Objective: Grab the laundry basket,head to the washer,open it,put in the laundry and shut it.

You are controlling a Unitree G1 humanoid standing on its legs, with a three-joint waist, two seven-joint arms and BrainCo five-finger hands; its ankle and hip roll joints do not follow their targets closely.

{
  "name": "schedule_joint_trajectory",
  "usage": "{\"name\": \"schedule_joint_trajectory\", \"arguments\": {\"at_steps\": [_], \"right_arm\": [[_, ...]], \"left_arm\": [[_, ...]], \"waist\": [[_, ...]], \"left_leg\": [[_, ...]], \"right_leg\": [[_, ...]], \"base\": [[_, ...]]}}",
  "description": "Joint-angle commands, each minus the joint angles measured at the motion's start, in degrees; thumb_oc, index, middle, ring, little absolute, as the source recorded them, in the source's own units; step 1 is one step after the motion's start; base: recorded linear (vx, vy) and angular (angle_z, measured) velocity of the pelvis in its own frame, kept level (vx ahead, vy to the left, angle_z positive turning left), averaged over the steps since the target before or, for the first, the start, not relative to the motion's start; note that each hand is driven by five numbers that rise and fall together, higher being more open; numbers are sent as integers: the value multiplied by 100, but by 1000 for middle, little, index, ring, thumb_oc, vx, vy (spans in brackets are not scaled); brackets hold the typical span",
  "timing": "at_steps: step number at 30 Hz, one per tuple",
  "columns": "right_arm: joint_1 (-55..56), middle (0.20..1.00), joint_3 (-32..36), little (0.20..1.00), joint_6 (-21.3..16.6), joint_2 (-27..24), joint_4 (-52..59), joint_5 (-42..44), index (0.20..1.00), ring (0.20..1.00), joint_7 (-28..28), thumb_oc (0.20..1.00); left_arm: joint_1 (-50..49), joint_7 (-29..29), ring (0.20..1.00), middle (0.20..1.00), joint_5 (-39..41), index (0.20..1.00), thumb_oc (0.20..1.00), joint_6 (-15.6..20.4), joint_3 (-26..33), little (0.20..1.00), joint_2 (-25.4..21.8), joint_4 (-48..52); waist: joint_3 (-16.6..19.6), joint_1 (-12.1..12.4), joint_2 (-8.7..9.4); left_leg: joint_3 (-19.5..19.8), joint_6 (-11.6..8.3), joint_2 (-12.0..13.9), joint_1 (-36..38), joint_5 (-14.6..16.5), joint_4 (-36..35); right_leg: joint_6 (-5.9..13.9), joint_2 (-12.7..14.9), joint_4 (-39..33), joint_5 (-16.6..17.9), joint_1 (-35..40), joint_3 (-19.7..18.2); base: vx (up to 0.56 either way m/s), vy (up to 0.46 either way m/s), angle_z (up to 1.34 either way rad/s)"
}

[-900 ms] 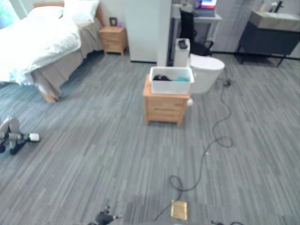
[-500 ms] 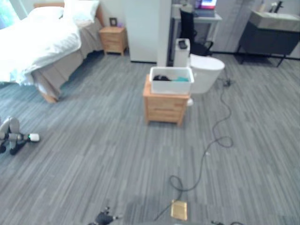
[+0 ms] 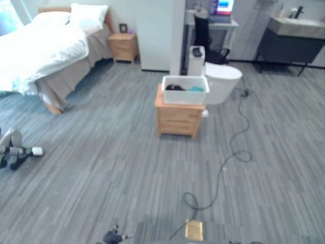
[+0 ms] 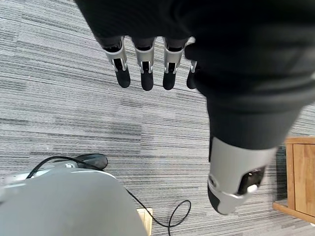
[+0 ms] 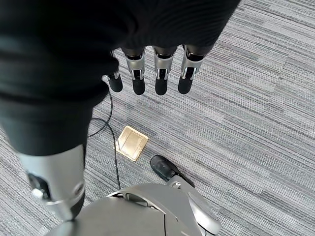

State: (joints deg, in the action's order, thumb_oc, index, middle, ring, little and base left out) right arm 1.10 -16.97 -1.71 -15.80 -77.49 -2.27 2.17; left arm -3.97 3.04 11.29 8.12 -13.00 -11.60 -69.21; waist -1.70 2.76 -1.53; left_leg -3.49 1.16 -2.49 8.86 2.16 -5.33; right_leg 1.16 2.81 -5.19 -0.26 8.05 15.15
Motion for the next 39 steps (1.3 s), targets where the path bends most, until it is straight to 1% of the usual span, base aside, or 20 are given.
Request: {"name": "schedule_joint_trajectory", "arguments": {"at_steps": [1,9,13,15,17,18,19,20,22,23,24,26,29,30,31,32,34,36,37,39], "right_arm": [[-128,1000,-270,1000,-16,59,-482,-37,1000,1000,-167,1000],[-160,1000,-169,1000,-29,24,-417,163,1000,1000,-160,1000],[-205,1000,-161,1000,-77,29,-338,271,1000,1000,-151,1000],[-220,1000,-250,1000,-134,14,-226,276,1000,1000,-174,1000],[-255,1000,-302,1000,-141,-53,-126,263,1000,1000,-135,1000],[-320,1000,-360,1000,-137,-100,-94,241,1000,1000,-97,1000],[-366,1000,-402,1000,-118,-127,-80,247,1000,1000,-97,1000],[-391,1000,-417,1000,-104,-145,-73,265,1000,1000,-94,1000],[-398,1000,-439,1000,-100,-203,-21,276,1000,1000,-120,1000],[-393,1000,-440,1000,-99,-203,-19,276,1000,1000,-120,1000],[-393,1000,-430,1000,-148,-222,62,311,1000,1000,-111,1000],[-410,1000,-398,1000,-161,-221,64,356,1000,1000,-81,1000],[-386,1000,-386,1000,-140,-160,15,320,1000,1000,-105,1000],[-340,1000,-400,1000,-138,-86,-14,256,1000,1000,-167,1000],[-324,1000,-435,1000,-142,-57,-31,225,1000,1000,-243,1000],[-401,1000,-474,1000,-155,-51,-5,178,1000,1000,-272,1000],[-455,1000,-503,1000,-126,-31,65,96,1000,1000,-284,1000],[-552,1000,-561,1000,-95,-39,219,18,1000,1000,-249,1000],[-596,1000,-591,1000,-93,-55,304,-47,1000,1000,-205,1000],[-618,1000,-620,1000,-73,-59,437,-93,1000,1000,-187,1000]], "left_arm": [[390,-60,1000,1000,-73,1000,1000,130,-143,1000,35,-325],[457,-28,1000,1000,8,1000,1000,117,-127,1000,-38,-281],[499,-3,1000,1000,73,1000,1000,124,-97,1000,-124,-249],[529,-24,1000,1000,162,1000,1000,130,-66,1000,-230,-190],[563,0,1000,1000,236,1000,1000,135,-79,1000,-251,-80],[565,9,1000,1000,257,1000,1000,139,-86,1000,-239,-57],[544,14,1000,1000,294,1000,1000,143,-97,1000,-237,-71],[526,14,1000,1000,305,1000,1000,144,-97,1000,-249,-75],[411,-13,1000,1000,301,1000,1000,131,-51,1000,-287,-109],[406,-13,1000,1000,301,1000,1000,131,-51,1000,-288,-107],[349,29,1000,1000,298,1000,1000,132,44,1000,-298,-253],[345,86,1000,1000,394,1000,1000,152,187,1000,-332,-359],[286,85,1000,1000,447,1000,1000,148,346,1000,-349,-428],[269,83,1000,1000,464,1000,1000,146,432,1000,-422,-400],[313,78,1000,1000,500,1000,1000,164,454,1000,-464,-339],[374,72,1000,1000,481,1000,1000,157,445,1000,-525,-304],[465,60,1000,1000,414,1000,1000,144,313,1000,-587,-149],[520,73,1000,1000,414,1000,1000,150,243,1000,-624,0],[559,94,1000,1000,443,1000,1000,161,199,1000,-644,78],[573,107,1000,1000,454,1000,1000,155,178,1000,-662,159]], "waist": [[70,-27,100],[-7,-105,84],[-118,-153,110],[-379,-123,265],[-682,-16,337],[-787,6,366],[-829,-2,382],[-846,22,399],[-771,116,396],[-774,126,413],[-709,210,337],[-672,319,374],[-550,411,416],[-465,523,530],[-462,596,636],[-445,628,708],[-517,510,645],[-576,373,428],[-598,316,294],[-634,246,235]], "left_leg": [[-153,-528,546,-320,-131,33],[-90,-566,608,-446,-206,33],[-70,-600,735,-477,-281,33],[-27,-722,916,-1197,-154,1268],[189,-843,994,-2004,-769,2574],[222,-802,984,-2309,-907,3060],[137,-758,1019,-2528,-913,3128],[33,-734,1045,-2718,-892,3050],[-137,-654,1020,-2921,-783,2294],[-160,-650,1007,-2888,-792,2259],[-183,-747,1068,-3038,-1192,1399],[-245,-782,1062,-3121,-1347,834],[-266,-736,1061,-3069,-1392,821],[-247,-625,969,-3180,-1310,1214],[-310,-509,865,-3159,-1128,1476],[-344,-242,578,-2919,-767,1603],[-405,-37,416,-2561,-515,1595],[-426,147,370,-2150,-349,1502],[-342,199,366,-1885,-332,1350],[-273,208,328,-1651,-279,1242]], "right_leg": [[710,624,19,-15,-22,-24],[626,512,19,-61,-139,-131],[486,358,208,-166,-270,-261],[227,209,599,-438,-427,-376],[87,100,597,-421,-373,-311],[43,46,550,-448,-325,-254],[40,3,501,-497,-301,-213],[36,-14,475,-537,-288,-205],[80,-105,396,-662,-219,-233],[84,-86,396,-667,-210,-245],[134,-228,315,-785,-53,-331],[183,-250,250,-922,177,-454],[248,-257,274,-1070,391,-531],[260,-131,622,-1190,521,-571],[358,-43,1135,-1131,485,-548],[662,135,2083,-533,108,-545],[933,347,3439,545,-407,-569],[976,491,4264,927,-889,-478],[923,570,4501,922,-1176,-369],[883,686,4394,807,-1369,-241]], "base": [[0,0,0],[10,-29,1],[6,-96,6],[-75,-229,6],[-93,-235,22],[29,-217,36],[97,-170,15],[195,-87,-6],[227,4,-11],[358,86,7],[373,87,-7],[402,92,-11],[398,80,-32],[699,163,-30],[754,245,-30],[554,252,-36],[444,243,-39],[422,197,22],[452,148,54],[366,35,33]]}}
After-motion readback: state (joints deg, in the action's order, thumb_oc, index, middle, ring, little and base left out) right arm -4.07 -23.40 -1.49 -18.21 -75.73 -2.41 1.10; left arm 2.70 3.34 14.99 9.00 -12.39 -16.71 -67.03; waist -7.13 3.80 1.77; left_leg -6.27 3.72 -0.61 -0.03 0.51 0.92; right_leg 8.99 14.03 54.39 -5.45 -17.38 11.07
